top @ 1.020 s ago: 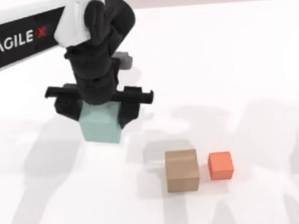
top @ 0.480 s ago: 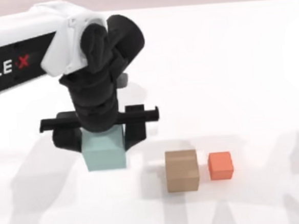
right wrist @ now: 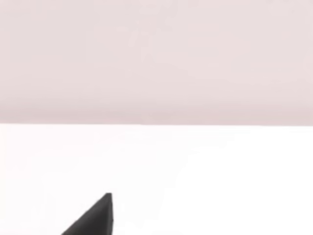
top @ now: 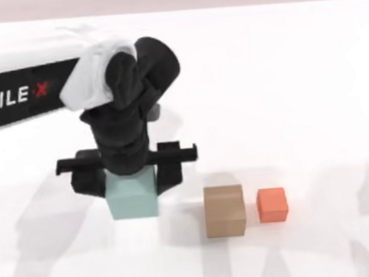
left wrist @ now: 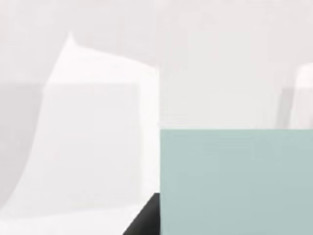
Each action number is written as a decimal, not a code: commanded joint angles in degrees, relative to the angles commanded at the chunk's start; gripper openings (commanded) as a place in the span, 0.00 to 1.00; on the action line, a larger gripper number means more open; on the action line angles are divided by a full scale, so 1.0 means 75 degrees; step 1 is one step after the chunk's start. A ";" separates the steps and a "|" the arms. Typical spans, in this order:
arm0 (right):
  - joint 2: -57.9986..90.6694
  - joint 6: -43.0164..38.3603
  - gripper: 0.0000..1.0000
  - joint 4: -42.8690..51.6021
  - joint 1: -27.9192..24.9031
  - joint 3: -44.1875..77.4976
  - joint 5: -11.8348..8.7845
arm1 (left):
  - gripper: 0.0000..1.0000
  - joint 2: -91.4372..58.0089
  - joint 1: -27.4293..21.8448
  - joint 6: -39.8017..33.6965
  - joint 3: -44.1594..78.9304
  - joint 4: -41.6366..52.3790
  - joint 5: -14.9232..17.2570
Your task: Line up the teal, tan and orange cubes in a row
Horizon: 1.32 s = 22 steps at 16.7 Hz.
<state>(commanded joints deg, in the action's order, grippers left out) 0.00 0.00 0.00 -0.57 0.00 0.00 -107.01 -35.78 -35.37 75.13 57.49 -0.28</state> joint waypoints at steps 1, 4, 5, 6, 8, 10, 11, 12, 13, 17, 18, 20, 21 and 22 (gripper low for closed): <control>0.0000 0.0000 1.00 0.0000 0.0000 0.0000 0.0000 | 0.00 -0.0090 -0.0004 -0.0005 -0.0203 -0.0307 0.0002; 0.0000 0.0000 1.00 0.0000 0.0000 0.0000 0.0000 | 0.00 -0.0318 -0.0027 -0.0009 -0.0725 -0.1068 0.0013; 0.0000 0.0000 1.00 0.0000 0.0000 0.0000 0.0000 | 0.00 -0.0359 -0.0033 -0.0010 -0.0816 -0.1182 0.0015; 0.0000 0.0000 1.00 0.0000 0.0000 0.0000 0.0000 | 0.00 -0.0371 -0.0034 -0.0010 -0.0842 -0.1214 0.0015; 0.0000 0.0000 1.00 0.0000 0.0000 0.0000 0.0000 | 0.00 -0.0371 -0.0034 -0.0010 -0.0842 -0.1214 0.0015; 0.0000 0.0000 1.00 0.0000 0.0000 0.0000 0.0000 | 0.08 -0.0371 -0.0034 -0.0010 -0.0842 -0.1214 0.0015; 0.0000 0.0000 1.00 0.0000 0.0000 0.0000 0.0000 | 0.15 -0.0371 -0.0034 -0.0010 -0.0842 -0.1214 0.0015; 0.0000 0.0000 1.00 0.0000 0.0000 0.0000 0.0000 | 0.23 -0.0371 -0.0034 -0.0010 -0.0842 -0.1214 0.0015; 0.0000 0.0000 1.00 0.0000 0.0000 0.0000 0.0000 | 0.30 -0.0371 -0.0034 -0.0010 -0.0842 -0.1214 0.0015; 0.0000 0.0000 1.00 0.0000 0.0000 0.0000 0.0000 | 0.60 -0.0371 -0.0034 -0.0010 -0.0842 -0.1214 0.0015; 0.0000 0.0000 1.00 0.0000 0.0000 0.0000 0.0000 | 0.68 -0.0371 -0.0034 -0.0010 -0.0842 -0.1214 0.0015; 0.0000 0.0000 1.00 0.0000 0.0000 0.0000 0.0000 | 0.83 -0.0371 -0.0034 -0.0010 -0.0842 -0.1214 0.0015; 0.0000 0.0000 1.00 0.0000 0.0000 0.0000 0.0000 | 0.90 -0.0371 -0.0034 -0.0010 -0.0842 -0.1214 0.0015; 0.0000 0.0000 1.00 0.0000 0.0000 0.0000 0.0000 | 0.98 -0.0371 -0.0034 -0.0010 -0.0842 -0.1214 0.0015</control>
<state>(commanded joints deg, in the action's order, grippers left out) 0.00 0.00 0.00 -0.57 0.00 0.00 -109.79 -36.04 -35.44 68.81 48.39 -0.17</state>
